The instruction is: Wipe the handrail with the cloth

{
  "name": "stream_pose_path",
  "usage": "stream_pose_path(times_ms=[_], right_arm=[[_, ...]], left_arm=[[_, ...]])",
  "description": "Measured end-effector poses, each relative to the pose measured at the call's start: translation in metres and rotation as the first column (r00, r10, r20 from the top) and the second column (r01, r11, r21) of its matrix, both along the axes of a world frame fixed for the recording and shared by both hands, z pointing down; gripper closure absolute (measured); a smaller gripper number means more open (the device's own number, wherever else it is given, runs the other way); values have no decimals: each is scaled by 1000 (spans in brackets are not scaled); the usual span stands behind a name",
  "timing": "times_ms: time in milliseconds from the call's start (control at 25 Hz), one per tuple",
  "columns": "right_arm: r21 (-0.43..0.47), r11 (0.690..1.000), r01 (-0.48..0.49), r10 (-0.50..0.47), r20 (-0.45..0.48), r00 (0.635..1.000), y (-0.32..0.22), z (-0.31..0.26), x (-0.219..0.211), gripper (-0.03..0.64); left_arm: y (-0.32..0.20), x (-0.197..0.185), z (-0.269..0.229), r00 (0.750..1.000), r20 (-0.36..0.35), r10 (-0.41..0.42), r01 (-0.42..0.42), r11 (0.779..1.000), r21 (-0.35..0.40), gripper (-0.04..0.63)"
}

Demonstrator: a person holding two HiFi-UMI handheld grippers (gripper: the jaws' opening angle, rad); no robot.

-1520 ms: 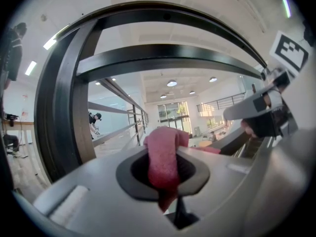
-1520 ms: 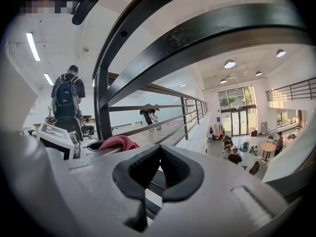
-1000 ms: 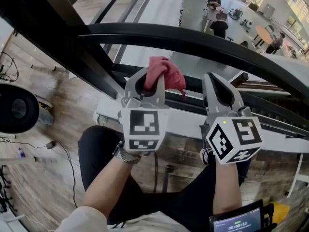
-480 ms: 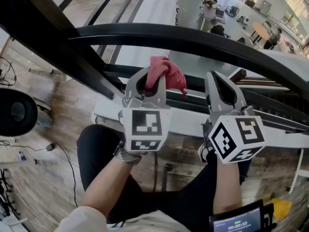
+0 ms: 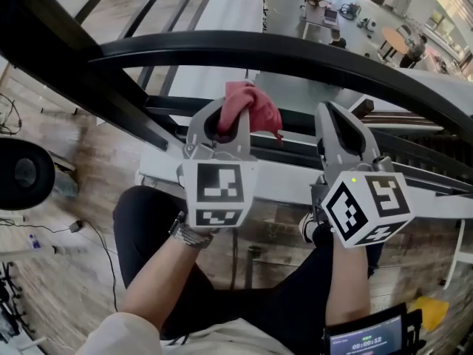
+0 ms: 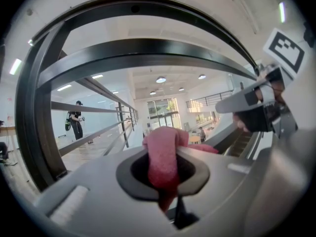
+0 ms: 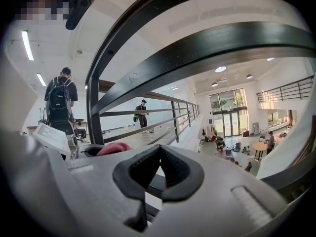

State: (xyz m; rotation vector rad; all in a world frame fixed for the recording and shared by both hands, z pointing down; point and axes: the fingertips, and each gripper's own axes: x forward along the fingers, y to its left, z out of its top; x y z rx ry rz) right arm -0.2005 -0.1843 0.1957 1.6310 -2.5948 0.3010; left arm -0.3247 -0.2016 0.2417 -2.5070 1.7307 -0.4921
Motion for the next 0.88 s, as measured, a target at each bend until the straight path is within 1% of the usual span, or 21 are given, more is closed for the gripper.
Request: stream_pose_path(times_ms=[160,280,440,560,760,880], right_arm=[[7,1000,2,-2,1,1000,2,1,0,615],[4,1000,5,-5,-4,1000,4,2,1,615],[-5,1000,9,-9,-22,1000,10,0,13,615],[-18,1000,6,-6,-30,1000,14,2,21,615],[-18,1000,-17,17,-11,1000,18,3,25,615],[-16,999,-30,30,-40,999,16,10,27,615]], left_arm=[[-1,1,6,1000,-7,6,-7,1000,-19,563],[-2,0,7,1000,-20,8,-9,999,-47,563],[-1,9,1,1000,-24,9,-11,998,-70,563],[-3,12,-2,1000,-5,3,-3,998,-67,563],[-9,19,0,999,20,26,-25,998,-50,563],[-10,16,2,1000,14,2,-2,1000,-20,563]])
